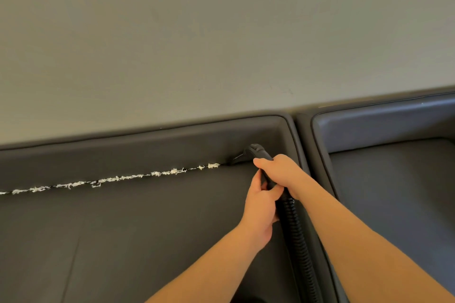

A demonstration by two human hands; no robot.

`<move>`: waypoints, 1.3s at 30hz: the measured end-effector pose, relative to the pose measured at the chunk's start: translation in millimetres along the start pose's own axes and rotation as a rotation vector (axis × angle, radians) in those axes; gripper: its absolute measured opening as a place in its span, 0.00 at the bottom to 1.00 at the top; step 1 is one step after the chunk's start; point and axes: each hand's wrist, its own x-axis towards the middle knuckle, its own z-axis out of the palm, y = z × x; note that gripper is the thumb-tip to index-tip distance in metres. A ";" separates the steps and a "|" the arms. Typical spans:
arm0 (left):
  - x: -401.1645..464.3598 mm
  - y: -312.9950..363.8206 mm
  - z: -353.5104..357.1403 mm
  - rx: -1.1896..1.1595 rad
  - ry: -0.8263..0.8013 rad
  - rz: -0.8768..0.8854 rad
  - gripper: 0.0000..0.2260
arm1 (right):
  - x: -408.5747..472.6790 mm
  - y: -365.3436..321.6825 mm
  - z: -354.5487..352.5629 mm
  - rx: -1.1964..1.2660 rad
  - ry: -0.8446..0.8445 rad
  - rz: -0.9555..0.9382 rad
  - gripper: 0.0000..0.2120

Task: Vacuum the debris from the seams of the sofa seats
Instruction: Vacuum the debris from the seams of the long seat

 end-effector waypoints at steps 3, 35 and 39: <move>3.9 -1.8 -3.8 0.025 0.030 -0.010 0.26 | 5.5 2.1 8.5 0.020 0.020 0.014 0.16; -15.5 -21.4 9.6 0.108 0.093 0.018 0.27 | -6.5 19.4 12.3 -0.370 0.040 -0.156 0.19; -9.2 -19.7 3.2 0.102 0.117 -0.006 0.26 | 3.3 16.0 24.3 -0.450 0.066 -0.146 0.18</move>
